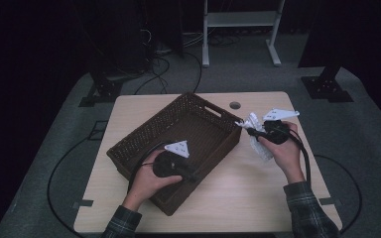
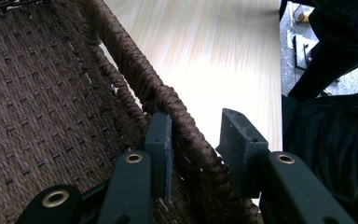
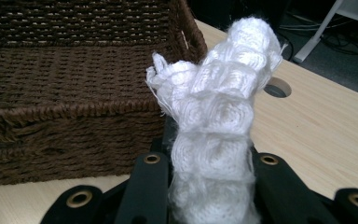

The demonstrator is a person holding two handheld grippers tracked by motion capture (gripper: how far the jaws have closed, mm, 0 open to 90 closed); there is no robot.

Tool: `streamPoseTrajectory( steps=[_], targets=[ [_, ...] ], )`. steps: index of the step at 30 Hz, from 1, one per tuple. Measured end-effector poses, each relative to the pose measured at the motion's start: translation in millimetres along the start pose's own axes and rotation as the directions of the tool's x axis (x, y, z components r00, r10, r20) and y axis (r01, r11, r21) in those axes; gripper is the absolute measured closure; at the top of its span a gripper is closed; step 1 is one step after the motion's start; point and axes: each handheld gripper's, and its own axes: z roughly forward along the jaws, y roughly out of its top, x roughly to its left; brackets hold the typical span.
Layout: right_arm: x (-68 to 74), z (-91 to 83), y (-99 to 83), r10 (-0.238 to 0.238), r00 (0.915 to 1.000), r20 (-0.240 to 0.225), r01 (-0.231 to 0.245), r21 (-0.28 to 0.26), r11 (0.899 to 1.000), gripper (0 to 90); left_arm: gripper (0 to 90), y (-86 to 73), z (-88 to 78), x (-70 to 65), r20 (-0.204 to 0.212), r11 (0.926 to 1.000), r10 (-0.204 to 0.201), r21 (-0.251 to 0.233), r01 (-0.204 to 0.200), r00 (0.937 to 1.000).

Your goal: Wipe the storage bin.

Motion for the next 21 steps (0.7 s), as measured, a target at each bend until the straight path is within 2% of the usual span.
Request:
streamPoseTrajectory(
  steps=[10, 16, 21],
  targets=[
    [-0.7, 15.8, -2.1, 0.002, 0.9999, -0.014, -0.002, 0.024, 1.0, 74.8, 64.2, 0.0, 0.2, -0.3, -0.003, 1.0, 0.003, 0.001, -0.003, 1.0],
    [-2.1, 19.4, -3.2, 0.008, 0.9996, -0.028, -0.007, 0.031, 0.999, 74.8, 64.3, 0.1, 0.3, -0.1, -0.002, 1.0, 0.003, 0.002, -0.003, 1.0],
    [-0.2, 25.5, -5.6, 0.003, 0.9996, -0.027, -0.001, 0.057, 0.998, 74.9, 64.6, 0.2, 0.6, -0.3, 0.0, 1.0, 0.005, 0.003, -0.005, 1.0]
  ],
)
